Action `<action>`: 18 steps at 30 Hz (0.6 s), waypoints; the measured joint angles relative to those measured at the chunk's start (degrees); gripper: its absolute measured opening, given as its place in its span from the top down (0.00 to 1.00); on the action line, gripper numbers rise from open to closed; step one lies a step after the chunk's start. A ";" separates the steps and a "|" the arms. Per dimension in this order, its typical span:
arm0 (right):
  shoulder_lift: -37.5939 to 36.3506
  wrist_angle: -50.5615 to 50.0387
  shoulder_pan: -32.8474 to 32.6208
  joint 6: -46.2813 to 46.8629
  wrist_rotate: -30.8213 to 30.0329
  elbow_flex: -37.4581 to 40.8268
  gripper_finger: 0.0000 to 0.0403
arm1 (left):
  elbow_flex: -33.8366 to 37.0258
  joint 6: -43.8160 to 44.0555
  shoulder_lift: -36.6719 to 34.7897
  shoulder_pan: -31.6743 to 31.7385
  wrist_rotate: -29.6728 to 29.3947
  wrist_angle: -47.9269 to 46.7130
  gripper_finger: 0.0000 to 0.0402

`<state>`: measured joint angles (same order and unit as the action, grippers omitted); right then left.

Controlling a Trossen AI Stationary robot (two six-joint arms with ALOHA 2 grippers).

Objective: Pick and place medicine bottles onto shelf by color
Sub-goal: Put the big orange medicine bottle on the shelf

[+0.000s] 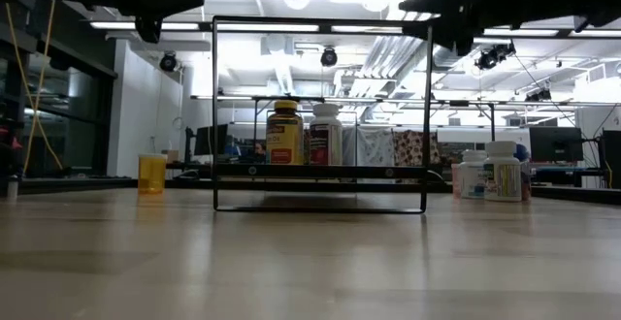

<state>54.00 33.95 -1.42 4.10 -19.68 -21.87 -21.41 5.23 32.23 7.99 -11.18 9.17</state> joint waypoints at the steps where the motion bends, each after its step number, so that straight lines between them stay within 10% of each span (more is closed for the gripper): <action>1: 0.00 -0.08 0.08 -0.11 -0.81 0.00 0.31 | 0.00 0.02 -0.03 0.00 0.00 -0.04 1.00; 18: 0.00 0.16 3.14 3.24 -4.22 0.00 0.31 | 0.00 0.09 0.02 0.00 -0.17 -0.83 0.97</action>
<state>54.00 34.11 1.71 7.34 -23.90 -21.87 -21.41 5.32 32.25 7.99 -11.35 8.34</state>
